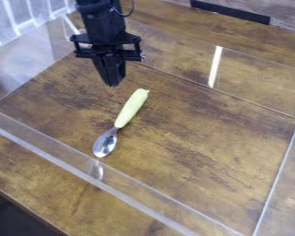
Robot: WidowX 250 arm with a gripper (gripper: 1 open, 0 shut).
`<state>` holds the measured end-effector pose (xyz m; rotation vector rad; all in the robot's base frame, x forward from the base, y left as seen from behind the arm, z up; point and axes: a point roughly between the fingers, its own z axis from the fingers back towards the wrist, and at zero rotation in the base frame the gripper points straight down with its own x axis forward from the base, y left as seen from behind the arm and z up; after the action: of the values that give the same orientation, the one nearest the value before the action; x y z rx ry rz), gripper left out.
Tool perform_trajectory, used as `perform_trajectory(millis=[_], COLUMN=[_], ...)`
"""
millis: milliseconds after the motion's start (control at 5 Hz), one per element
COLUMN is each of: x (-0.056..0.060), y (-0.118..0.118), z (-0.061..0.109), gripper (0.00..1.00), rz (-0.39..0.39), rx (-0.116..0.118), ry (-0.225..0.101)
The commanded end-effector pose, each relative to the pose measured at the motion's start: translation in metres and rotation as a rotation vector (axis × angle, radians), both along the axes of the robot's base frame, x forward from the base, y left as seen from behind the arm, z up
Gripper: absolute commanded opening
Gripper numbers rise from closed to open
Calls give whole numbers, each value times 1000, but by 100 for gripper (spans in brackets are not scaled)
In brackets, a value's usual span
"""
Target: Move the green spoon to the right
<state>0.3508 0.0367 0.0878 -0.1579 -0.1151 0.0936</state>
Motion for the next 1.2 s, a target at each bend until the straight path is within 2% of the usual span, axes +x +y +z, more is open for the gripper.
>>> perform_trajectory(millis=[0,400,600,800,1000], x=[6,2,-3,-9,-11], y=[3,-13,-21,-30,-27], z=[4,-18,-13,4,31], gripper=[0,0,0,0,0], rz=[23,49,81,87,103], rx=[3,-9,-23,-28,-52], ry=[-30,20,33,31,22])
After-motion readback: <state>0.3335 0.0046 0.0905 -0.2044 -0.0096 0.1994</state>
